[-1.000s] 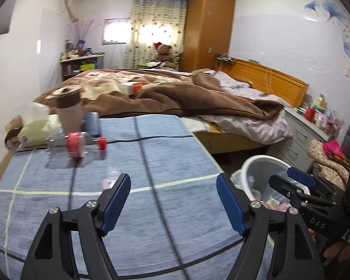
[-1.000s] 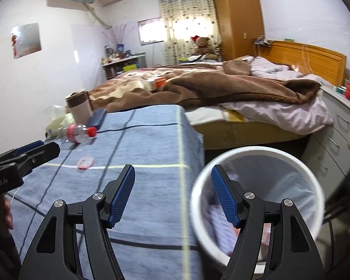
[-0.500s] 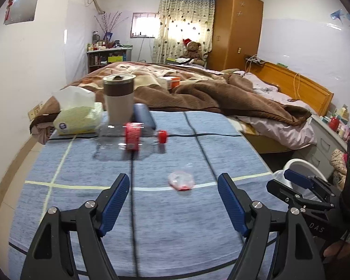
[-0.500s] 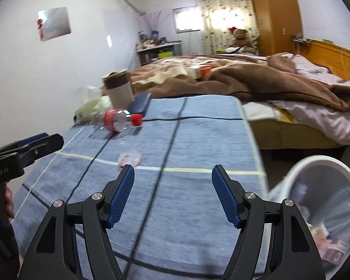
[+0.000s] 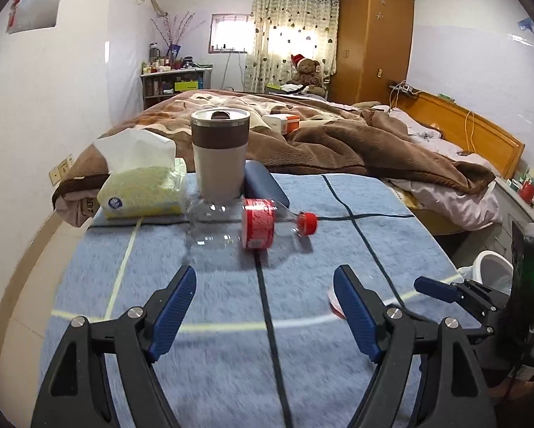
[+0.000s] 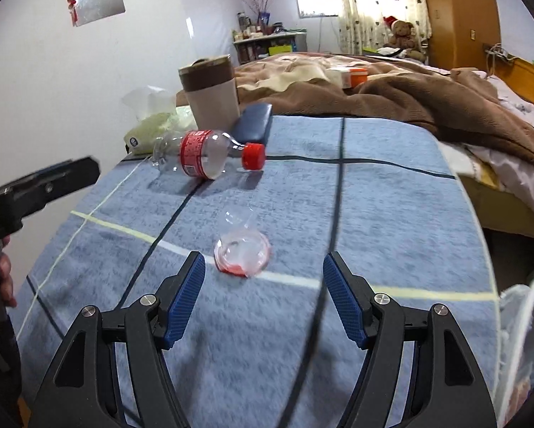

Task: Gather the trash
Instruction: 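Grasp the Coca-Cola bottle with the left tool while the right tool grasps the clear lid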

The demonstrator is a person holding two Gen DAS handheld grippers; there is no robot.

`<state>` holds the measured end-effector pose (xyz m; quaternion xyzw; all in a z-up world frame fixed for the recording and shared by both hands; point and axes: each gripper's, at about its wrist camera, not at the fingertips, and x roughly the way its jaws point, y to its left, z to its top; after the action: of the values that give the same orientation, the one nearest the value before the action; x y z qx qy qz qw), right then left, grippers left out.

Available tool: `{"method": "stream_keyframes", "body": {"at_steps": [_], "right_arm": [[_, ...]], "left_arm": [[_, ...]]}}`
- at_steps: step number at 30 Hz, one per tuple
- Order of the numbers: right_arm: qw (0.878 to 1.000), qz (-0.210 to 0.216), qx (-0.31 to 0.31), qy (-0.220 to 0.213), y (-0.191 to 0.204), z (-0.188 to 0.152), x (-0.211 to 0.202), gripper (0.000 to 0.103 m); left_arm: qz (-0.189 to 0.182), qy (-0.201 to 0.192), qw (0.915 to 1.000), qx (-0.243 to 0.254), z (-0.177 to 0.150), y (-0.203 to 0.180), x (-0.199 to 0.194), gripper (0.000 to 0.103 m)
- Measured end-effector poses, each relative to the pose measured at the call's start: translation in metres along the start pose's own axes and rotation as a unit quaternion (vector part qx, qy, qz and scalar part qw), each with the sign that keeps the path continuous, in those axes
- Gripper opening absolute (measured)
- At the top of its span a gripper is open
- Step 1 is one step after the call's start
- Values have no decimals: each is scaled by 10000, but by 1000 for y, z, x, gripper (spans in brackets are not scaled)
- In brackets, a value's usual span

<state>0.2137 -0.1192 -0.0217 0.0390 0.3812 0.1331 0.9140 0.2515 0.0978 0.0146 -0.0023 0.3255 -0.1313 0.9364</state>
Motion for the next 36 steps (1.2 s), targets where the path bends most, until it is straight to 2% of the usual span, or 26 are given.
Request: {"method": "stream_keyframes", "body": {"at_steps": [5, 7, 13, 14, 17, 24, 29, 33, 36], "right_arm": [[9999, 51, -99, 128, 6, 9, 17, 70], [9998, -15, -166, 72, 8, 13, 21, 69], [9994, 36, -284, 209, 12, 17, 33, 48], [9993, 65, -292, 228, 12, 17, 34, 42], [9991, 107, -270, 311, 12, 17, 36, 31], [9992, 140, -214, 304, 9, 16, 34, 31], [9994, 122, -86, 302, 3, 18, 35, 31], [9996, 74, 10, 272, -3, 18, 33, 31], [9996, 22, 51, 275, -7, 18, 33, 31]], "left_arm": [[-60, 120, 9993, 341, 16, 5, 27, 82], [30, 134, 9992, 362, 20, 8, 36, 82], [-7, 237, 9987, 460, 35, 16, 65, 82], [-16, 238, 9983, 538, 39, 15, 69, 82], [-146, 354, 9958, 832, 48, 12, 85, 82], [-328, 769, 9903, 1110, 60, 14, 127, 83], [-608, 1072, 9838, 1305, 55, 10, 131, 84], [-825, 1445, 9792, 1163, 40, 8, 134, 84], [-817, 1434, 9798, 1126, 35, 4, 126, 84]]}}
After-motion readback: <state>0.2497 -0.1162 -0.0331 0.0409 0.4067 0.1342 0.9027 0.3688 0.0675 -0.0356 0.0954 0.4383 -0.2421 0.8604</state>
